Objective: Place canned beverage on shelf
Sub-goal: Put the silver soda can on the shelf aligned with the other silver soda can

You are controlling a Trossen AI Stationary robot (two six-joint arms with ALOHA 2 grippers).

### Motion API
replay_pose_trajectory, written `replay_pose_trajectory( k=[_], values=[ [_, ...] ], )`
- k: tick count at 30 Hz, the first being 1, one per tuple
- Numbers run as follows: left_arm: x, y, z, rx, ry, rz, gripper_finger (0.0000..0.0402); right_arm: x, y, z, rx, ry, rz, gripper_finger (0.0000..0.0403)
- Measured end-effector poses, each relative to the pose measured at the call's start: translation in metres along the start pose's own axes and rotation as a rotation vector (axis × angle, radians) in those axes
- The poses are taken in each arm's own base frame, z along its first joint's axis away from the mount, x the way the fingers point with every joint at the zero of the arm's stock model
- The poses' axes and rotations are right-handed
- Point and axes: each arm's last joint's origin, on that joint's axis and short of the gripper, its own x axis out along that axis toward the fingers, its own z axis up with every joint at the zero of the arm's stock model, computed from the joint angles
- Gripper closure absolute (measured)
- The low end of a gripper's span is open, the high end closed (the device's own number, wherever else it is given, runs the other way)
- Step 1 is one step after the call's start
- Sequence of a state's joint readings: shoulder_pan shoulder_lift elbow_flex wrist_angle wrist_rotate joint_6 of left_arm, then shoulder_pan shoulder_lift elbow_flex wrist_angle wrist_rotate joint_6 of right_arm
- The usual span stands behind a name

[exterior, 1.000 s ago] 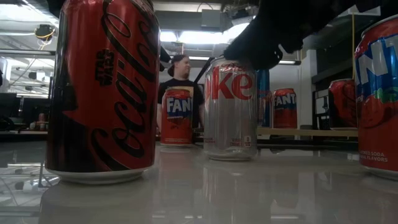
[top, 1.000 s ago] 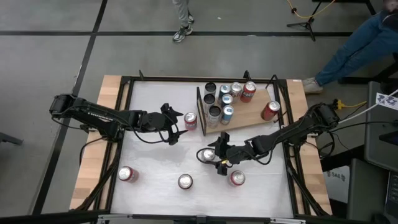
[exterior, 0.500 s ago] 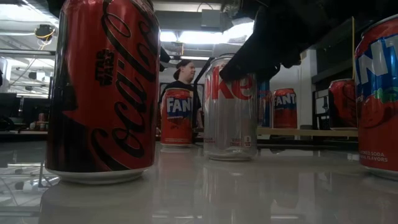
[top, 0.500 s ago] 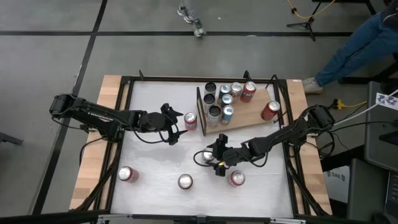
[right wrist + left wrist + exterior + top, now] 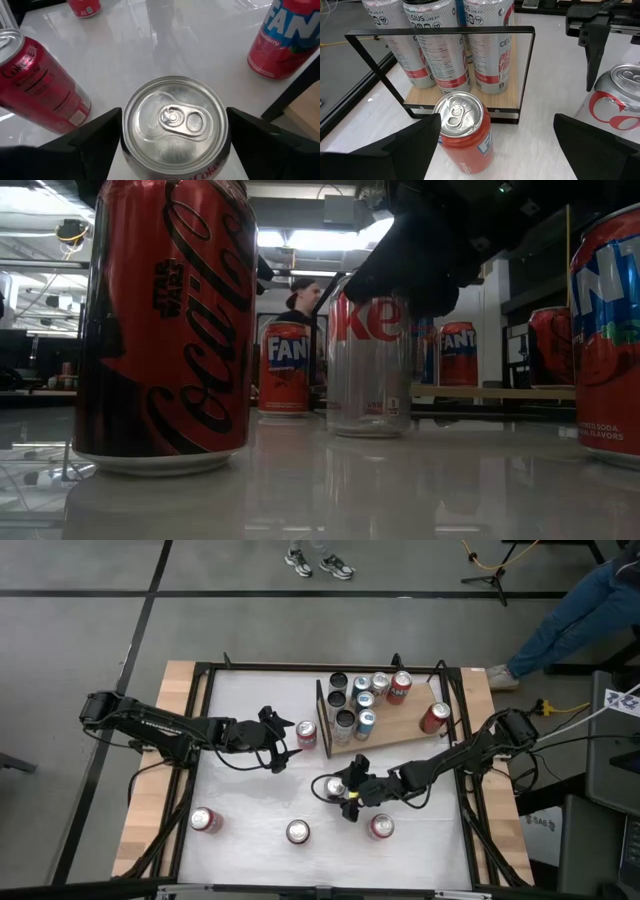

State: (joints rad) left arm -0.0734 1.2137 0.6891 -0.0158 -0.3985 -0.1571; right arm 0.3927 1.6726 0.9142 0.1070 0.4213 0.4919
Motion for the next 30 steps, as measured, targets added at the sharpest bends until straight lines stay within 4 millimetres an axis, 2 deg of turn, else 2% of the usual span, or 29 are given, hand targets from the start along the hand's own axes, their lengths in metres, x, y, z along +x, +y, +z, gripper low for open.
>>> replay_pose_trajectory(
  k=[9, 17, 22, 26, 30],
  values=[
    [0.000, 0.000, 0.000, 0.000, 0.000, 0.000, 0.0021, 0.000, 0.000, -0.001, -0.047, 0.019, 0.026, 0.0064],
    [0.000, 0.000, 0.000, 0.000, 0.000, 0.000, 0.0021, 0.000, 0.001, 0.000, -0.078, 0.021, 0.041, 0.0123],
    [0.000, 0.000, 0.000, 0.000, 0.000, 0.000, 0.0021, 0.002, -0.002, 0.002, -0.121, 0.047, 0.105, 0.0118],
    [0.000, 0.000, 0.000, 0.000, 0.000, 0.000, 0.0021, 0.007, -0.012, 0.008, -0.162, 0.081, 0.207, 0.0105],
    [0.000, 0.000, 0.000, 0.000, 0.000, 0.000, 0.0021, 0.010, -0.018, 0.013, -0.287, 0.077, 0.308, 0.0112]
  ],
)
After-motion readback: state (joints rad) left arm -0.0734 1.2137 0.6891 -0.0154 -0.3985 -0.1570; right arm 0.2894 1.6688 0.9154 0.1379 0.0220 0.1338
